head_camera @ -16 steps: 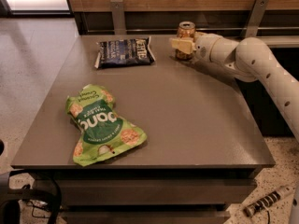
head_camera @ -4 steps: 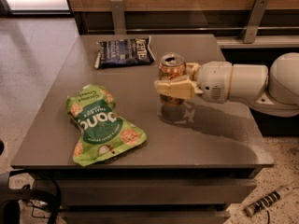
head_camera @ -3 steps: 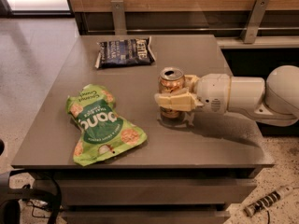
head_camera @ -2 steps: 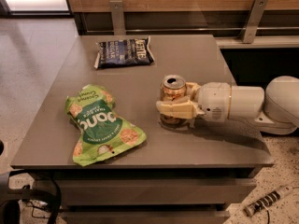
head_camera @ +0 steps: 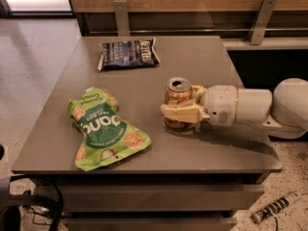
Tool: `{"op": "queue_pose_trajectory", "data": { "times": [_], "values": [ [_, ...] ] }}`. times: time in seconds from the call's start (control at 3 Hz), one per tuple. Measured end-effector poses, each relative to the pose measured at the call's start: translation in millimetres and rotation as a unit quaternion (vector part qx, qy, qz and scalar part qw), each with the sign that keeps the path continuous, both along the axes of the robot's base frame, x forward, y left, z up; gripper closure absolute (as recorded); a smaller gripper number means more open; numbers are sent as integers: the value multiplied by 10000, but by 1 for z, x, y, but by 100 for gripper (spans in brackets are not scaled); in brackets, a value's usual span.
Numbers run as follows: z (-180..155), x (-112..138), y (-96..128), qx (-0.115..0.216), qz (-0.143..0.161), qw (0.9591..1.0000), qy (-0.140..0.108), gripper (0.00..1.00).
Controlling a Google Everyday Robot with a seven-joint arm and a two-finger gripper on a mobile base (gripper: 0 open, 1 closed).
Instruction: Move orange can near green rice chip bag
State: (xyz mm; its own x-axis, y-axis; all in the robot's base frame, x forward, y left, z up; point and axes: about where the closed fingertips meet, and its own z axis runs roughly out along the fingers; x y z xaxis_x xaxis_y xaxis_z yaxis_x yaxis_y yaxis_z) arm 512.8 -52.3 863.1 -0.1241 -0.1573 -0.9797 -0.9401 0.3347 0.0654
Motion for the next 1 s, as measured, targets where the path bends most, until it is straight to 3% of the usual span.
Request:
{"op": "queue_pose_trajectory", "data": {
  "times": [0.67,1.0],
  "values": [
    [0,0,1,-1,8,10000,-1,0],
    [0,0,1,-1,8,10000,-1,0]
  ]
}}
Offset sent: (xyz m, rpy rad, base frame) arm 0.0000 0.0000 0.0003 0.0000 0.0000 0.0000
